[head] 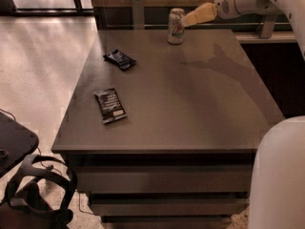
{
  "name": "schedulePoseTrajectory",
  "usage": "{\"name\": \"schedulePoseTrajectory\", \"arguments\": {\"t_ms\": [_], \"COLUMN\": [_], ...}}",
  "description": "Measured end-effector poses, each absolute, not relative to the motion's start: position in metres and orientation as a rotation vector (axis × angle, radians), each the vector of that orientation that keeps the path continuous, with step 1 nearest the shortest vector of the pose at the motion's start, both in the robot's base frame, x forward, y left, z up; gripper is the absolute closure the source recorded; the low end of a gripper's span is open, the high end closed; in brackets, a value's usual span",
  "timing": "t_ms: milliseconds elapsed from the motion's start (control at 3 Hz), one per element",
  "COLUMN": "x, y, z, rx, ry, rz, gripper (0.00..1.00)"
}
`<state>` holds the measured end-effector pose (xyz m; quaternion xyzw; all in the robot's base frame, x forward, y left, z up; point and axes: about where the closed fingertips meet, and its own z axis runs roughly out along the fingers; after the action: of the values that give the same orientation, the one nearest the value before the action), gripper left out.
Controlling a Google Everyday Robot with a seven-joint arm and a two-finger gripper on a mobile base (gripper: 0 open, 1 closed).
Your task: Pick 7up can
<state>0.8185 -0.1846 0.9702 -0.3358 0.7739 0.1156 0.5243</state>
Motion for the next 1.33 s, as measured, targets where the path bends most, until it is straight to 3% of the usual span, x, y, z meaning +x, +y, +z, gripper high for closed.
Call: {"name": "schedulePoseTrajectory", "arguments": {"t_ms": [667, 1333], "x": [0.880, 0.900], "y": [-0.158, -0.131], "z": [0.933, 0.903], "rx": [-0.711, -0.735], "ry": [1.827, 1.833], "rz": [0.390, 0.461], "gripper": [0.00, 0.00]}}
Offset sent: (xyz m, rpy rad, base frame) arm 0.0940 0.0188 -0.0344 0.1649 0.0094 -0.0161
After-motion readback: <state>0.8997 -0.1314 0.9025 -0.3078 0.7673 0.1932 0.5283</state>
